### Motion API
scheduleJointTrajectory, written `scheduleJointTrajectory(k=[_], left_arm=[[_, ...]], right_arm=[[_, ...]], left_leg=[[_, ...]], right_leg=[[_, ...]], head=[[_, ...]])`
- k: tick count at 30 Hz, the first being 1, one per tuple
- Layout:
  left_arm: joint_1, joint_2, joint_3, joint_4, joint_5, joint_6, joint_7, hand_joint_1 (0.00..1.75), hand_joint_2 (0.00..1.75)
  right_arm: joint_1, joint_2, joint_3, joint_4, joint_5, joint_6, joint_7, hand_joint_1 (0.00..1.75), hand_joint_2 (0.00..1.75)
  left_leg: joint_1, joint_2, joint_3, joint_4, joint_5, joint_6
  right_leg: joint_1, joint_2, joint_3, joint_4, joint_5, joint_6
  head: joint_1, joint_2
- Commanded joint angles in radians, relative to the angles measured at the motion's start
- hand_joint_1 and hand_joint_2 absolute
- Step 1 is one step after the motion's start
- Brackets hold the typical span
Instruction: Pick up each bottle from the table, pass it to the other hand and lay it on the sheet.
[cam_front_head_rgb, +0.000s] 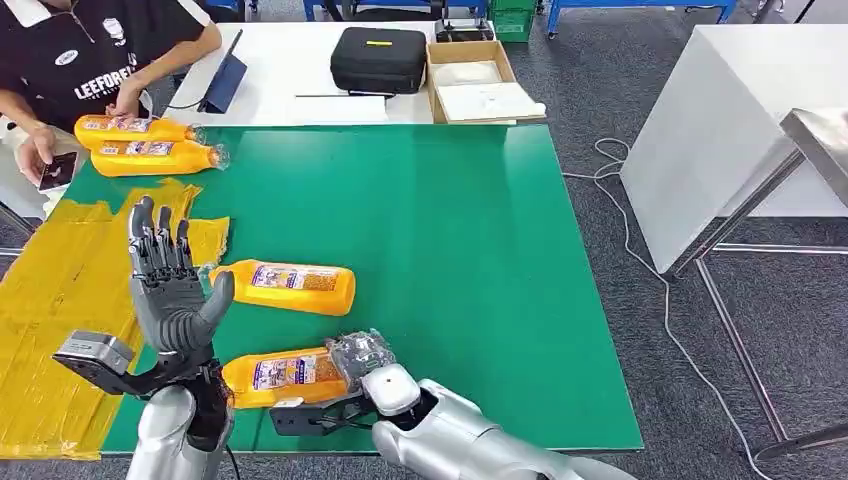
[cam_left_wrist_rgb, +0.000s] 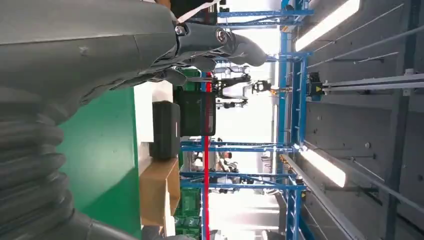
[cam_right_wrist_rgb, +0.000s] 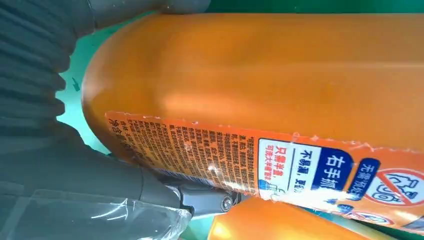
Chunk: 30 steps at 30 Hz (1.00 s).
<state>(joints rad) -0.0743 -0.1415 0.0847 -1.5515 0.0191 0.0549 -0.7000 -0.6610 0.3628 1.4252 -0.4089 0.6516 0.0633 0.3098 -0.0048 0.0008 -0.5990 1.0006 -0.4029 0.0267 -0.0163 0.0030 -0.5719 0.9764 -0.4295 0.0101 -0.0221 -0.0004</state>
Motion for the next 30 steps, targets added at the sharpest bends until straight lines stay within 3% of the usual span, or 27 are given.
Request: scheduleJointTrajectory(k=[1, 5, 9, 13, 16, 21, 27, 30], left_arm=[[-0.027, 0.001, 0.005, 0.037, -0.012, -0.007, 0.002, 0.0, 1.75], [-0.002, -0.004, 0.024, 0.004, -0.02, 0.006, 0.002, 0.0, 1.75], [0.009, -0.003, 0.028, -0.007, -0.018, 0.002, 0.002, 0.0, 1.75], [0.047, -0.013, 0.056, -0.05, -0.031, 0.014, 0.002, 0.0, 1.75], [0.078, -0.012, 0.07, -0.081, -0.033, 0.01, 0.002, 0.0, 1.75], [0.082, -0.004, 0.059, -0.09, -0.042, 0.024, 0.002, 0.0, 1.75], [0.065, -0.011, 0.044, -0.078, -0.059, 0.036, 0.003, 0.0, 1.75], [0.047, -0.011, 0.037, -0.057, -0.06, 0.036, 0.004, 0.0, 1.75]], right_arm=[[0.048, -0.014, -0.017, 0.058, 0.004, -0.055, 0.013, 1.75, 1.75], [0.037, -0.014, -0.054, 0.031, 0.018, -0.167, 0.018, 1.75, 1.75], [0.033, -0.014, -0.061, 0.023, 0.018, -0.169, 0.02, 1.75, 1.75], [0.021, -0.014, -0.161, -0.007, 0.047, -0.361, 0.003, 1.75, 1.75], [0.016, -0.014, -0.324, -0.028, 0.079, -0.505, -0.032, 1.75, 1.75], [0.073, -0.046, -0.616, -0.139, 0.231, -0.615, -0.087, 1.75, 1.75], [0.166, -0.074, -0.93, -0.322, 0.255, -0.691, -0.203, 1.75, 1.75], [0.181, -0.082, -0.979, -0.35, 0.248, -0.697, -0.235, 1.75, 1.75]], left_leg=[[0.001, -0.002, 0.001, -0.001, 0.0, -0.002], [0.001, -0.003, -0.001, -0.001, 0.001, -0.003], [0.001, -0.001, -0.001, 0.0, 0.001, -0.002], [0.001, -0.001, -0.002, -0.001, 0.001, -0.003], [0.001, 0.001, -0.003, 0.0, 0.0, -0.003], [0.001, -0.002, -0.007, 0.0, 0.0, -0.003], [0.001, -0.004, -0.011, 0.0, 0.002, -0.002], [0.001, -0.006, -0.012, 0.0, 0.002, -0.002]], right_leg=[[0.001, -0.002, 0.002, -0.002, 0.0, -0.001], [0.001, -0.003, 0.0, -0.002, 0.001, -0.002], [0.001, -0.001, 0.0, -0.001, 0.001, -0.001], [0.001, -0.002, -0.001, -0.002, 0.001, -0.002], [0.001, 0.001, -0.002, -0.001, 0.0, -0.002], [0.001, -0.002, -0.004, 0.0, -0.001, -0.002], [0.001, -0.004, -0.007, -0.001, 0.0, -0.001], [0.001, -0.006, -0.008, -0.001, 0.0, -0.001]], head=[[0.0, 0.0], [0.0, 0.0], [0.0, 0.0], [0.0, 0.0], [0.0, 0.0], [0.0, 0.0], [0.0, 0.0], [0.0, 0.0]])
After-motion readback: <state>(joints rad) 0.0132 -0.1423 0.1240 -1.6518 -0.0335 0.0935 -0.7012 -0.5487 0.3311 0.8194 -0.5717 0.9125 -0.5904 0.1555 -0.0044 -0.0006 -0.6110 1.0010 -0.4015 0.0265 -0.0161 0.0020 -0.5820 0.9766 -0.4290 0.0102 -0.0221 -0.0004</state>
